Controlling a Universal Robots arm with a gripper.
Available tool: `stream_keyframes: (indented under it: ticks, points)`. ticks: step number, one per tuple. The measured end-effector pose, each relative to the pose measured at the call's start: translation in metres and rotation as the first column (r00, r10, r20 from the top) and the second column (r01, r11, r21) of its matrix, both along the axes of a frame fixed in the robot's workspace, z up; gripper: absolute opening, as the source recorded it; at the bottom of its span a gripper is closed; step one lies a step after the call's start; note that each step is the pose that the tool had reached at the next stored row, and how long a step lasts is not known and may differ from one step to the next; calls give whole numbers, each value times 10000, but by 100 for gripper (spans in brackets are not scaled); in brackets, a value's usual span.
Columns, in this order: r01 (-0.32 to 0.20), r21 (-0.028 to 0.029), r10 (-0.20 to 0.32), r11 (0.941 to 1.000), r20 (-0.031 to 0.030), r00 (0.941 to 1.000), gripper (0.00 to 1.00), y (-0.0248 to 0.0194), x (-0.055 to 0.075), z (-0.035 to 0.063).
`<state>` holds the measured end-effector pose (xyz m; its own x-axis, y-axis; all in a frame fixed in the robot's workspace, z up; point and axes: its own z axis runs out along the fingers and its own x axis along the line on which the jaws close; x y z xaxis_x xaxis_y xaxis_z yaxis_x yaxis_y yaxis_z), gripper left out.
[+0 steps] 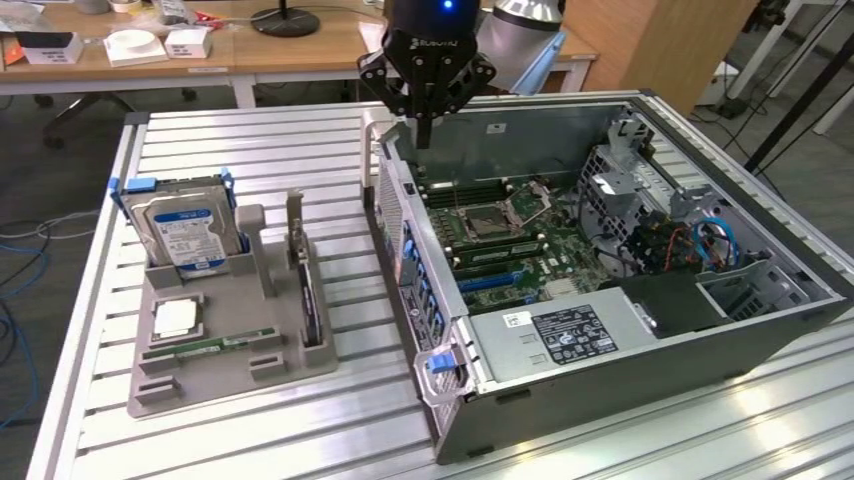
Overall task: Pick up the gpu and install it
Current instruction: 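Reach for the gpu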
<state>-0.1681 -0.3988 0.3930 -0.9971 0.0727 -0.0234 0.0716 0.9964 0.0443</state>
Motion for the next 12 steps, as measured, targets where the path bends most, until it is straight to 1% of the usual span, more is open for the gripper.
stream_keyframes:
  ticks: [12]
  points:
    - [0, 0, 0, 10000, 0, 10000, 11, 0, -43, 0]
